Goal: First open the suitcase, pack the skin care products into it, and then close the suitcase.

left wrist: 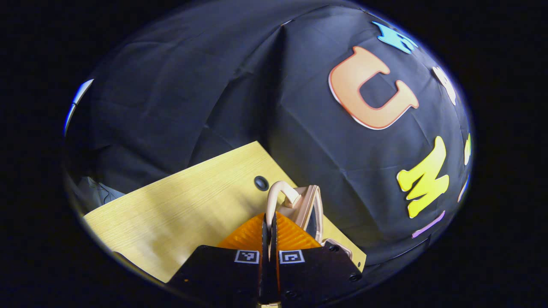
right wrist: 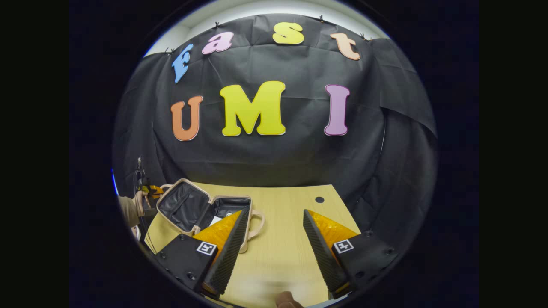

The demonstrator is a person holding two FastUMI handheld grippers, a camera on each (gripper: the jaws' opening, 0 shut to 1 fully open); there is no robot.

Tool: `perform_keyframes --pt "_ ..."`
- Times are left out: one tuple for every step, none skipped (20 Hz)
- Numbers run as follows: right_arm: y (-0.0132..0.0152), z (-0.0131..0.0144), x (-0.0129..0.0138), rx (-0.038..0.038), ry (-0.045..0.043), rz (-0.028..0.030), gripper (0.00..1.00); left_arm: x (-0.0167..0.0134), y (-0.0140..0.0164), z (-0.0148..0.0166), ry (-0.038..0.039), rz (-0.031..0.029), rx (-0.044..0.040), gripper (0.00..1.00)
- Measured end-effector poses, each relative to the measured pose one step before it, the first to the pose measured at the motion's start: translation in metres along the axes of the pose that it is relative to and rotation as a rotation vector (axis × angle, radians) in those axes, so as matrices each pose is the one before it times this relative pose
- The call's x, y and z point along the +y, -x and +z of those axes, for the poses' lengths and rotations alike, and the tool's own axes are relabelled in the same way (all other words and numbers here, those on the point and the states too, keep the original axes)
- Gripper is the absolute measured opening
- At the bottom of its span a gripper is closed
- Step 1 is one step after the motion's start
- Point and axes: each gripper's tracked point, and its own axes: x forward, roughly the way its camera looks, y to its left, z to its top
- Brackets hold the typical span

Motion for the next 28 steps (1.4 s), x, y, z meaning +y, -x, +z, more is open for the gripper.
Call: perform_keyframes --pt "0.00007 0.0017 -0.00243 -0.00414 0.00043 0.00962 0.8 -0.00948 0.00488 0.00245 -0.00985 -0.00835 -0.00869 0.03" --pt "0.00087 0.00297 -0.00578 -0.01048 0.01064 0.00404 0.8 -0.01232 0.00702 0.00116 -0.02268 -0.00549 -0.01454 0.03" --pt "-0.00037 0.00236 -0.00329 -0.0077 0.00826 0.00929 0.8 -0.01577 0.01086 0.00119 -0.03763 -0.00549 -0.02252 0.03" --pt "-0.00014 -0.00012 -0.00097 -0.00256 0.00368 0.00677 0.79 -0.00985 0.00483 0.00103 -0.02878 -0.00333 -0.01745 0.03" --pt "-0.00123 0.00069 -0.00111 -0.00143 0.00125 0.00835 0.79 -0.0118 0.0038 0.00108 -0.03227 -0.00319 -0.01737 0.03" --pt "-0.00102 0.00014 -0.00145 -0.00012 0.00002 0.00604 0.79 -0.01173 0.00625 0.0006 -0.03558 -0.00213 -0.01628 0.03" --pt "-0.00039 0.00137 -0.00185 -0.00038 -0.00059 0.00602 0.79 -0.01429 0.00584 0.00017 -0.03667 -0.0041 -0.0151 0.03" --pt "-0.00097 0.00037 -0.00097 -0.00183 -0.00021 0.00746 0.8 -0.0149 0.00497 -0.00044 -0.0269 -0.0141 -0.01453 0.03" --pt "-0.00033 0.00103 -0.00153 -0.00216 0.00172 0.0044 0.8 -0.02025 0.0047 0.00086 -0.03056 -0.0188 -0.01315 0.03" --pt "-0.00066 -0.00072 -0.00097 0.00042 0.00101 0.00538 0.8 -0.0168 0.00404 0.00029 -0.03765 -0.01342 -0.01213 0.03" --pt "0.00036 0.00033 -0.00117 -0.00002 0.00073 0.00485 0.8 -0.01424 0.00342 -0.00375 -0.04311 -0.01012 -0.01234 0.03" --pt "0.00009 0.00101 -0.00117 -0.00292 0.00158 0.00956 0.8 -0.02122 0.00562 -0.00306 -0.04062 -0.01808 -0.01129 0.03" --pt "-0.00056 -0.00013 -0.00039 -0.00082 0.00439 0.00399 0.8 -0.01849 0.00505 -0.0027 -0.02202 -0.01688 -0.00517 0.03" --pt "0.00021 -0.00055 -0.00199 0.00152 0.00415 0.00268 0.8 -0.01594 0.00381 -0.00331 -0.01119 -0.01784 -0.00131 0.03" --pt "0.0007 -0.00153 -0.00188 0.0012 0.00081 0.00445 0.8 -0.01462 0.0007 -0.00393 -0.01293 -0.01845 -0.00079 0.03" --pt "0.00005 0.00028 -0.00212 -0.0013 -0.00084 0.00342 0.79 -0.01482 0.00317 -0.00388 -0.0108 -0.01504 0.00144 0.03" --pt "0.0 0.00095 -0.002 -0.00081 0.00141 -0.0003 0.79 -0.01691 0.00122 -0.00534 -0.00689 -0.0229 0.00644 0.03" --pt "-0.00041 -0.00005 -0.00328 -0.00058 0.00081 -0.00047 0.8 -0.01647 0.00108 -0.00794 -0.00637 -0.02473 0.01528 0.03" --pt "-0.00014 -0.00058 -0.0028 0.00013 -0.0041 0.00332 0.8 -0.01544 0.00104 -0.00784 -0.00626 -0.02198 0.01387 0.03" --pt "-0.00017 -0.00068 -0.00486 0.00114 -0.00595 -0.00116 0.8 -0.01206 0.00021 -0.00831 -0.00893 -0.01158 0.01094 0.03" --pt "0.00038 -0.0012 -0.00565 0.00225 -0.00618 -0.00294 0.79 -0.01965 -0.00444 -0.01596 -0.03306 -0.0157 0.01966 0.03" --pt "0.00024 -0.00168 -0.00571 0.00429 -0.0079 -0.0022 0.79 -0.0163 -0.00373 -0.01202 -0.01885 -0.01294 0.0163 0.03" --pt "-0.00017 -0.00216 -0.00787 0.00536 -0.00601 -0.00612 0.8 -0.01681 -0.00507 -0.01299 -0.01111 -0.00876 0.01561 0.03" --pt "-0.00013 -0.0023 -0.00517 0.00499 -0.00482 -0.00372 0.8 -0.01054 -0.00494 -0.00954 -0.01156 -0.00491 0.00993 0.03" --pt "0.00027 -0.00245 -0.00488 0.00572 -0.00656 -0.00276 0.8 -0.00832 -0.00405 -0.00746 -0.03044 -0.00462 0.01323 0.03" --pt "0.00004 -0.00178 -0.00569 0.00539 -0.00642 -0.00269 0.8 -0.00876 -0.00632 -0.00728 -0.03341 -0.00027 0.01371 0.03" --pt "0.00023 -0.00201 -0.00543 0.00447 -0.00488 -0.00337 0.8 -0.00879 -0.00643 -0.00851 -0.0343 0.00089 0.01179 0.03" --pt "0.00082 -0.00095 -0.00597 0.00203 -0.00354 -0.0044 0.79 -0.00868 -0.00649 -0.00789 -0.02678 -0.00188 0.01278 0.04"
